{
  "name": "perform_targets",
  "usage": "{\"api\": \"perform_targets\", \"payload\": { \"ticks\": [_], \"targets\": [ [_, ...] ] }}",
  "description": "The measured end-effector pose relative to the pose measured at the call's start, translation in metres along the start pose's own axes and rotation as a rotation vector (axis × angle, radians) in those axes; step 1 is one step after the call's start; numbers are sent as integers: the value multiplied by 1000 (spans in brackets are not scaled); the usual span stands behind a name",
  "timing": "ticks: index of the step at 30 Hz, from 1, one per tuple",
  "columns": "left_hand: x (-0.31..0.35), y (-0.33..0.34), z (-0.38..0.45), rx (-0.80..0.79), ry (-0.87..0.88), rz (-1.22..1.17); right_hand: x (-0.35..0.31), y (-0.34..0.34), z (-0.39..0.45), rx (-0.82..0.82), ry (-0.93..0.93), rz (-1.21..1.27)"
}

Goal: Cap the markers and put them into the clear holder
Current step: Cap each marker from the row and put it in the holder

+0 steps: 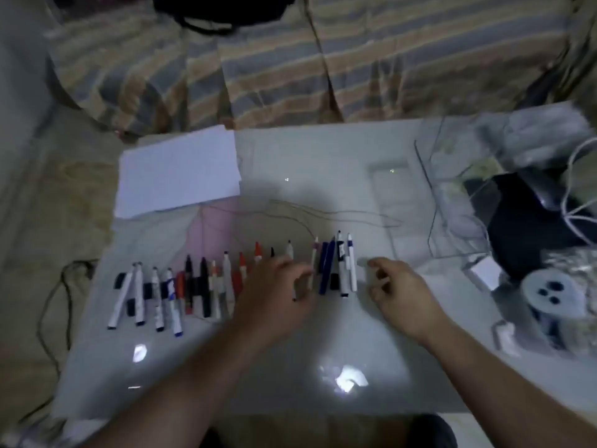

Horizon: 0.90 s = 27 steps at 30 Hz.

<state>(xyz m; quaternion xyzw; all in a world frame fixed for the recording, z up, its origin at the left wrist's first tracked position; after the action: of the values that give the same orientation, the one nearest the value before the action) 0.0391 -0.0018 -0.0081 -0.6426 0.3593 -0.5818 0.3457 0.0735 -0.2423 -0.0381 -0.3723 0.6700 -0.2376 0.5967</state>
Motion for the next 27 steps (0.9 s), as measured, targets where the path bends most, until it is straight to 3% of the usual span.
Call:
{"api": "perform_targets", "payload": {
  "ticks": [6, 14, 19, 23, 27],
  "targets": [
    [7, 62, 30, 200, 281, 154, 28, 39, 27, 113, -255, -79],
    [4, 58, 8, 390, 355, 138, 29, 53, 30, 130, -289, -163],
    [13, 47, -37, 258, 219, 105, 28, 43, 13, 117, -242, -299],
    [30, 36, -64, 168, 186, 114, 19, 27, -10, 109, -90, -390],
    [45, 37, -66, 122, 135, 167, 22, 18, -44, 101, 56, -222]
  ]
}}
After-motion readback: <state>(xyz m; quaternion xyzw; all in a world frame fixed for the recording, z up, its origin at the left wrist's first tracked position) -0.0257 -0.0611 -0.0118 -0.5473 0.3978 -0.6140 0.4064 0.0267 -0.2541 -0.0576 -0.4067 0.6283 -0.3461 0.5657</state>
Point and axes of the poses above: each hand's wrist, its own z-axis towards the middle knuckle, its own y-axis out of the palm, x = y × z, the point moved 4 cm from there along z, towards the middle knuckle, and after that the axes turned 8 degrees about x, right-handed, at the moved point
